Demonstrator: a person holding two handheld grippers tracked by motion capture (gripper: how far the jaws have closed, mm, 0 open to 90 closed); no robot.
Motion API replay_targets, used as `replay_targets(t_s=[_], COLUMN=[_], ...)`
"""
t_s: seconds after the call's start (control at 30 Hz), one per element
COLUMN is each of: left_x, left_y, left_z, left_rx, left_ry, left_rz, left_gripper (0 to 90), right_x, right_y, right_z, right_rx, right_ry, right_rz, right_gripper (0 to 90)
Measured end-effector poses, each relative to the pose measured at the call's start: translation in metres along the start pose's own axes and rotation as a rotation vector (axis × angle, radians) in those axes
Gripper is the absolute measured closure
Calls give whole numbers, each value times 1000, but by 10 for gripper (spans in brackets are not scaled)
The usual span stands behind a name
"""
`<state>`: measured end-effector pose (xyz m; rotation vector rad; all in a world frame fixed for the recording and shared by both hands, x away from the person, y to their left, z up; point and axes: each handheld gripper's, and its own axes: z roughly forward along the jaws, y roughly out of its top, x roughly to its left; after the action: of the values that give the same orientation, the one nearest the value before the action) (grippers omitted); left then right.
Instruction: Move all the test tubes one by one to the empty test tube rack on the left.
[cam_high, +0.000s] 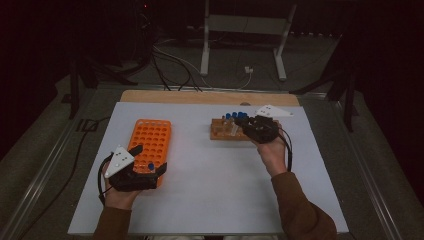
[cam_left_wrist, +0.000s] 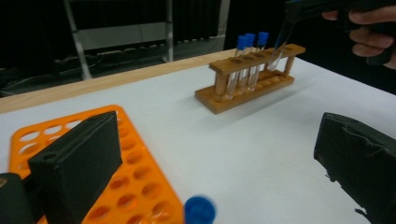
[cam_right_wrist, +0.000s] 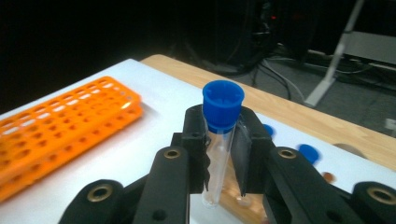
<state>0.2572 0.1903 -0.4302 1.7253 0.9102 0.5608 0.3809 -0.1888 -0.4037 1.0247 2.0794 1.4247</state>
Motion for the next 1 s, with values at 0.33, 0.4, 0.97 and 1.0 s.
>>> replay_targets(t_s=[0.33,0.4,0.97,1.0], left_x=[-19,-22,-48,-48], left_y=[13,15,21,21], left_z=[16,20,51,53], left_rx=[-4,-5,37,40], left_ry=[-55,-65,-120,-120], left_rz=[29,32,52,51], left_gripper=[39,40,163,164], right_x=[24,29,71,74], right_y=[1,1,4,4], right_z=[8,10,17,17], right_rx=[22,27,59,63], right_ry=[92,109,248,255], right_rz=[16,17,-6,-10], right_gripper=[767,767,767,766])
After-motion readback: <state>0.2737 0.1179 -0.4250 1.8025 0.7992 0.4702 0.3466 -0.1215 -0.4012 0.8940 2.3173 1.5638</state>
